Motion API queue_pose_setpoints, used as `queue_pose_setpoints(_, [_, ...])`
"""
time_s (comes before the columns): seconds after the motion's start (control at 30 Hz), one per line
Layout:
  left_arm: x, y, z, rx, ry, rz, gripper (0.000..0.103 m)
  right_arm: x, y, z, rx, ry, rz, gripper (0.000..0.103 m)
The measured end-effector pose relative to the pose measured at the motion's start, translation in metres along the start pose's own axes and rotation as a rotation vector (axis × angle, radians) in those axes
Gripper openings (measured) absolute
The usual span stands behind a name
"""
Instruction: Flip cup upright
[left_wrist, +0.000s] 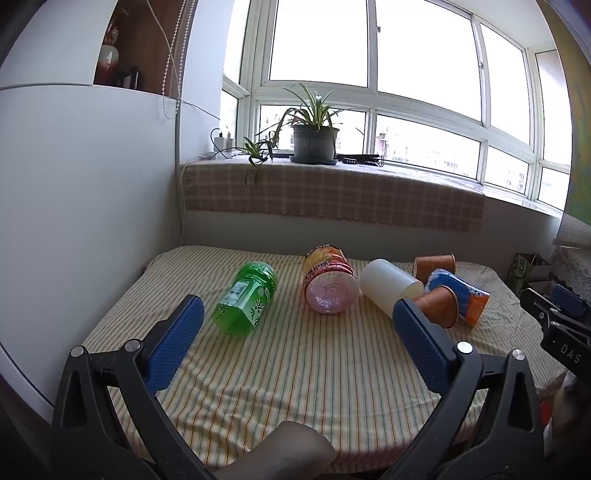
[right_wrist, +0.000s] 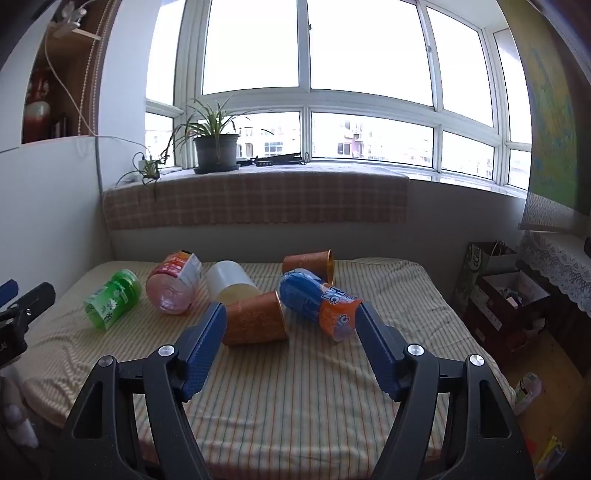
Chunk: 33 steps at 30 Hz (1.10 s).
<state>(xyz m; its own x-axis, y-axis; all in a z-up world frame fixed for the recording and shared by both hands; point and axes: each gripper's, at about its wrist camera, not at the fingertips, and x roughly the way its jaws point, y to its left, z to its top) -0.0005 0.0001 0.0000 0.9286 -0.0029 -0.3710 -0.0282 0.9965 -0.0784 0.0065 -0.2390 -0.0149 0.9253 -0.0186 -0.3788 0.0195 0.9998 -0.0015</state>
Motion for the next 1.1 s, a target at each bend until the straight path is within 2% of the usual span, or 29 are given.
queue_pose_setpoints(0.27, [0.0041, 0.0003, -0.0021, 0.015, 0.024, -0.016, 0.103, -0.0016, -0.0033, -0.0006, 0.025, 0.012, 0.006, 0.072])
queue_pose_setpoints(0.3, [-0.0004, -0.0011, -0.0004, 0.008, -0.004, 0.006, 0.103, 0.0018, -0.0046, -0.0023, 0.025, 0.016, 0.007, 0.072])
queue_pose_setpoints(1.1, [-0.0023, 0.0011, -0.0017, 0.016, -0.001, 0.01, 0.103, 0.0044, -0.0062, -0.0048, 0.054, 0.042, 0.015, 0.072])
